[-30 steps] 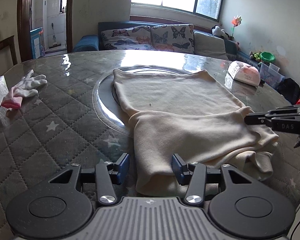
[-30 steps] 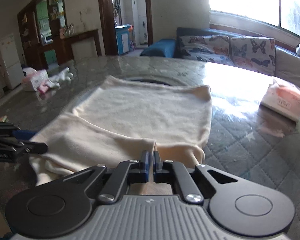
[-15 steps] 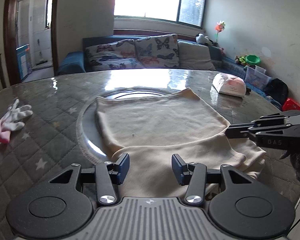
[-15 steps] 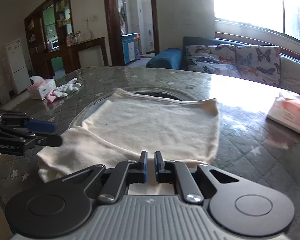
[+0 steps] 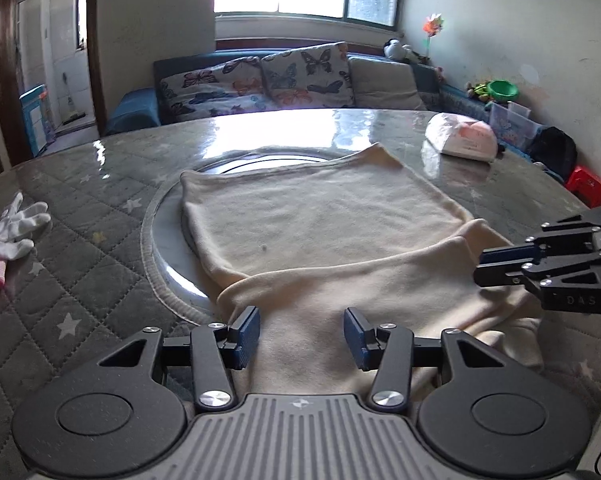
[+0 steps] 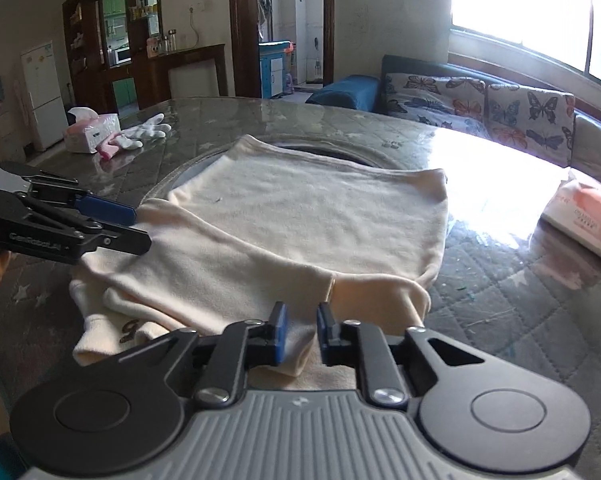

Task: Fold clothes
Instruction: 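Grasp the side edge of the cream sweatshirt with the right gripper, then grasp the opposite side edge with the left gripper while the right gripper holds its edge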

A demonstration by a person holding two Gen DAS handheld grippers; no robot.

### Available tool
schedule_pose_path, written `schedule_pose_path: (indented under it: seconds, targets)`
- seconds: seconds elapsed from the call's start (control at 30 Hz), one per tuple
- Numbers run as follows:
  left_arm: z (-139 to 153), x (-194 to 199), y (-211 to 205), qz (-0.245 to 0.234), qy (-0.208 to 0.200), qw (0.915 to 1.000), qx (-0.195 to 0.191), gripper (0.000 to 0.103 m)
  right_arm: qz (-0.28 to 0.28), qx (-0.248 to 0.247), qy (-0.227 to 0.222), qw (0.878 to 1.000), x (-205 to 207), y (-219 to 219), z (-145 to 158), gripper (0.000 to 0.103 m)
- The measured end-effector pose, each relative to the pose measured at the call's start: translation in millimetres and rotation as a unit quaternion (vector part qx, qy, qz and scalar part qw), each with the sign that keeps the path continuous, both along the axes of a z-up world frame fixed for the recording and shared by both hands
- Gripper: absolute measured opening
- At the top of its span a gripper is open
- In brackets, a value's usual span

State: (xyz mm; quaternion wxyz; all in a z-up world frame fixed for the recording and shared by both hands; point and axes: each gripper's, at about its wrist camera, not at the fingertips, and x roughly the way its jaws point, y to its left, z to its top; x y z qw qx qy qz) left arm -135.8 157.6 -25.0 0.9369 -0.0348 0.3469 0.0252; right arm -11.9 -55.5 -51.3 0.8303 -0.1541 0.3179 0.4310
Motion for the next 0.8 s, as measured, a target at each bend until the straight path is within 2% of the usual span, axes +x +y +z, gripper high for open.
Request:
schedule_pose_path:
  seconds: [0.1, 0.2, 0.3, 0.5, 0.67, 0.8]
  targets:
    - [7.0, -11.6, -9.7, -0.029, -0.008, 0.9995, 0.003, 0.05, 0.007, -0.003, -0.004, 1.0, -3.1, -4.2, 4.6, 0.017]
    - [7.5, -21.5, -24.4, -0.062, -0.005, 0.998, 0.008, 0.055, 0.013, -0.005, -0.005, 1.0, -5.3, -7.8, 8.3, 0.018]
    - [7.7, -31.3, -39.1, -0.094, -0.002, 0.9954, 0.016, 0.056, 0.023, -0.008, -0.011, 1.0, -9.6, -13.7, 13.5, 0.026]
    - [4.2, -48.7, -60.0, -0.13, -0.005, 0.9897, 0.059, 0.066, 0.06, -0.035, -0.04, 0.997, -27.3, -26.6, 20.6, 0.035]
    - [-1.4, -53.7, -72.9, -0.157, -0.007, 0.9833, 0.092, 0.066, 0.099, -0.068, -0.07, 0.99, -42.7, -33.5, 21.1, 0.047]
    - [-11.0, -48.6, -83.7, -0.175, -0.008, 0.9773, 0.12, 0.065, 0.129, -0.105, -0.09, 0.982, -51.4, -34.9, 16.3, 0.049]
